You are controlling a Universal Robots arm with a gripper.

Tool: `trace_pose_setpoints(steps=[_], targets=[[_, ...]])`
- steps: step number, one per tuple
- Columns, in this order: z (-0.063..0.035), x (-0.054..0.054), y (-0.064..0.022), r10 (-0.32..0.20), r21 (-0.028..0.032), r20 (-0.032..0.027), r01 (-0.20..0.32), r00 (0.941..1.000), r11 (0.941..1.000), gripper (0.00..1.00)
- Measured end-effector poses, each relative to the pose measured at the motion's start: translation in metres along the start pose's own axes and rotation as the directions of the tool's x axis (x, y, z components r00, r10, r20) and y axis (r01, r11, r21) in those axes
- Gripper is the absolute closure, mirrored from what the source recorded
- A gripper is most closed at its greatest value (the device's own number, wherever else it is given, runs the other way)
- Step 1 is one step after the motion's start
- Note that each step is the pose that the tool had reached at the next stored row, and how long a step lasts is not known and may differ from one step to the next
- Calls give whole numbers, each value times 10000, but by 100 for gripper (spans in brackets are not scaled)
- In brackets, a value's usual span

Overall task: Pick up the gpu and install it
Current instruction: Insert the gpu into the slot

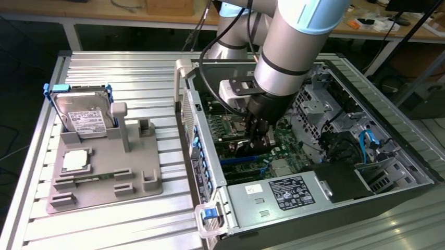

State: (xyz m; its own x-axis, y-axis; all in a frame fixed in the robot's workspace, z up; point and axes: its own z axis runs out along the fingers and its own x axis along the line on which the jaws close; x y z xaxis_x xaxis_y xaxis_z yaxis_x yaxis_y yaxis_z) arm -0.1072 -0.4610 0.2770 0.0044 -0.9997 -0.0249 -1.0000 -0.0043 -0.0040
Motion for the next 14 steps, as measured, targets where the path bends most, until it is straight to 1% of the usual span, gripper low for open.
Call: trace_pose_setpoints(steps=[14], targets=[[42,1,8,0,2,2,0,10000,10000,73]])
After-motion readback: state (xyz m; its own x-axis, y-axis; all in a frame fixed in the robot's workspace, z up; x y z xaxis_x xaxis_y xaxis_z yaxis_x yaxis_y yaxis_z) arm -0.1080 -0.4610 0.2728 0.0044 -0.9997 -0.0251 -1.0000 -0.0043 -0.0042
